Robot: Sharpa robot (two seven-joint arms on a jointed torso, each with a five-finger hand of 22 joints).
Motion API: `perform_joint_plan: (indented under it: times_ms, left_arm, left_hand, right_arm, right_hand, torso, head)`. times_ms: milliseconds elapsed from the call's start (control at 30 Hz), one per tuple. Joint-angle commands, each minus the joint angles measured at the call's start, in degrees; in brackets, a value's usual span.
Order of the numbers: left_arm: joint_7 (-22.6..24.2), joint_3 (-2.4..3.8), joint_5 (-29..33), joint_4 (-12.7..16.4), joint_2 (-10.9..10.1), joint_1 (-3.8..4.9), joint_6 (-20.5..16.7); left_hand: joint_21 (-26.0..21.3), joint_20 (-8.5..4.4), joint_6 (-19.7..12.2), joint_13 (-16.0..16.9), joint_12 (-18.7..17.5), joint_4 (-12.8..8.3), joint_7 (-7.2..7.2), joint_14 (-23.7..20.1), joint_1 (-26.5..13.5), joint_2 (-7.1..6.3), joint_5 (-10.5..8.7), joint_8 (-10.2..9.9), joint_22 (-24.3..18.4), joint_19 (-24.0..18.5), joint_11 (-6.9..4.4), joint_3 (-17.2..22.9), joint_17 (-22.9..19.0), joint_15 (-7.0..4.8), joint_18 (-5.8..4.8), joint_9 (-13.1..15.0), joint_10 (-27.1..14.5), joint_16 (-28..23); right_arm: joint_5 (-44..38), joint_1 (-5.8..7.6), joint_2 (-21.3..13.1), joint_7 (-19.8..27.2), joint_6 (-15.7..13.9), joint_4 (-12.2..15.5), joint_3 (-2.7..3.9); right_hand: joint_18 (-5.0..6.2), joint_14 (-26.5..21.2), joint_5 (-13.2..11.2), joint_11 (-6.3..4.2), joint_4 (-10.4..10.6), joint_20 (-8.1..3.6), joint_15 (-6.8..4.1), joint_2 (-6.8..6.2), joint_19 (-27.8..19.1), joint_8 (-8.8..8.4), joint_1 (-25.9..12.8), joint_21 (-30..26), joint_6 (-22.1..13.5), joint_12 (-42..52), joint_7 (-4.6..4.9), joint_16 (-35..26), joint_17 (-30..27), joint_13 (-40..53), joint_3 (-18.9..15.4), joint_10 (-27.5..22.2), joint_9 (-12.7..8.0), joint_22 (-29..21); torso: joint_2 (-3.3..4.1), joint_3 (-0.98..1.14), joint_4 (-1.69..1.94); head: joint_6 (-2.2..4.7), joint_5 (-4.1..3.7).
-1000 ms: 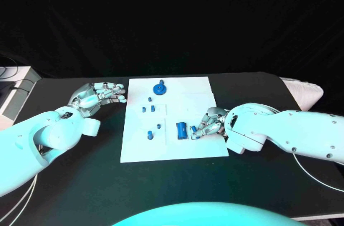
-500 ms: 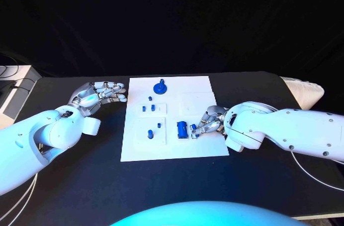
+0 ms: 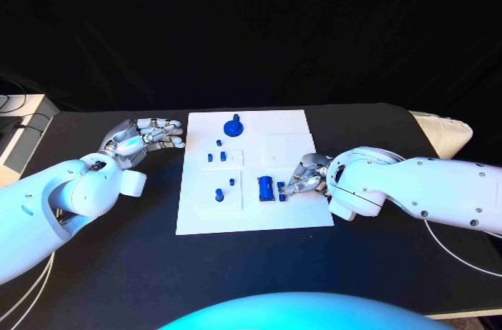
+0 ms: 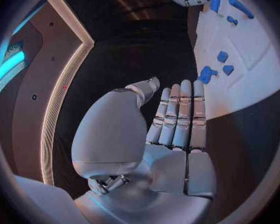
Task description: Assemble the parts on the task board
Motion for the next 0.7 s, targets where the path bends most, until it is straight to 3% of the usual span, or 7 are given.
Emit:
perform_joint_plan:
  times_ms: [33,400,500,567,700]
  left_arm:
    - [0.27,0.04,0.24,0.11,0.1,0.01,0.89]
    - [0.28,0.04,0.23,0.06,0.15,0.01,0.84]
    - [0.31,0.04,0.23,0.04,0.19,0.01,0.85]
    - [0.33,0.04,0.23,0.03,0.21,0.01,0.84]
    - [0.49,0.04,0.22,0.03,0.29,0.01,0.81]
  left_hand:
    - [-0.4,0.3,-0.02,-0.06,-0.25,0.17,0.52,-0.23,0.14,-0.17,0.12,-0.42,-0.13,0.23,0.18,0.13,0.13,0.15,0.09,-0.12,0.14,-0.48]
    - [-0.4,0.3,-0.02,-0.06,-0.25,0.17,0.52,-0.23,0.14,-0.17,0.12,-0.42,-0.13,0.23,0.18,0.13,0.13,0.15,0.09,-0.12,0.14,-0.48]
    - [-0.4,0.3,-0.02,-0.06,-0.25,0.17,0.52,-0.23,0.14,-0.17,0.12,-0.42,-0.13,0.23,0.18,0.13,0.13,0.15,0.09,-0.12,0.14,-0.48]
    - [-0.46,0.31,-0.07,-0.06,-0.34,0.18,0.54,-0.23,0.14,-0.19,0.12,-0.45,-0.16,0.25,0.2,0.12,0.16,0.17,0.09,-0.13,0.11,-0.53]
    - [-0.46,0.31,-0.07,-0.06,-0.34,0.18,0.54,-0.23,0.14,-0.19,0.12,-0.45,-0.16,0.25,0.2,0.12,0.16,0.17,0.09,-0.13,0.11,-0.53]
  right_arm:
    - [-0.69,-0.07,0.07,0.34,1.39,0.27,-0.01]
    - [-1.97,-0.13,-0.2,1.11,0.68,0.33,-0.01]
    - [-3.32,-0.17,-0.39,1.54,0.66,0.3,-0.01]
    - [-4.59,-0.22,-0.48,1.79,0.63,0.26,-0.01]
    - [-5.99,-0.27,-0.73,2.56,0.02,-0.08,-0.01]
  right_hand:
    - [-0.02,5.91,-0.22,-0.26,0.14,-0.42,-0.3,-0.35,5.62,0.28,-0.34,-0.26,0.34,0.28,-0.03,-0.01,14.43,15.06,-0.56,6.1,-0.09,14.57]
    - [-0.02,5.91,-0.96,-0.34,0.13,-0.44,-0.35,-0.13,5.62,0.34,0.79,-0.26,0.31,0.28,-0.13,-0.01,14.43,15.06,-1.24,6.1,-0.16,14.57]
    - [-0.03,5.91,-3.53,-0.46,-0.95,-0.52,-0.46,0.17,5.63,0.56,3.38,-0.22,0.45,0.28,-0.27,-0.01,14.44,15.06,-1.56,6.1,-0.18,14.58]
    - [-0.04,5.92,-9.64,-0.69,-2.12,-0.65,-0.64,0.43,5.64,1.02,6.12,-0.18,0.85,0.28,-0.54,0.01,14.48,15.06,-1.67,6.1,-0.17,14.59]
    - [-0.03,5.92,-10.46,-0.71,-2.21,-0.67,-0.65,0.39,5.63,1.06,6.58,-0.23,0.8,0.28,-0.55,0.0,14.47,15.06,-1.81,6.1,-0.25,14.58]
  torso:
    - [-0.02,-0.01,0.01]
    - [-0.03,-0.02,0.02]
    - [-0.04,0.02,0.01]
    - [-0.05,0.03,-0.02]
    - [-0.1,0.0,-0.03]
  head:
    - [-0.11,0.04]
    - [-0.07,0.05]
    - [-0.04,0.06]
    - [0.06,0.02]
    - [0.24,-0.01]
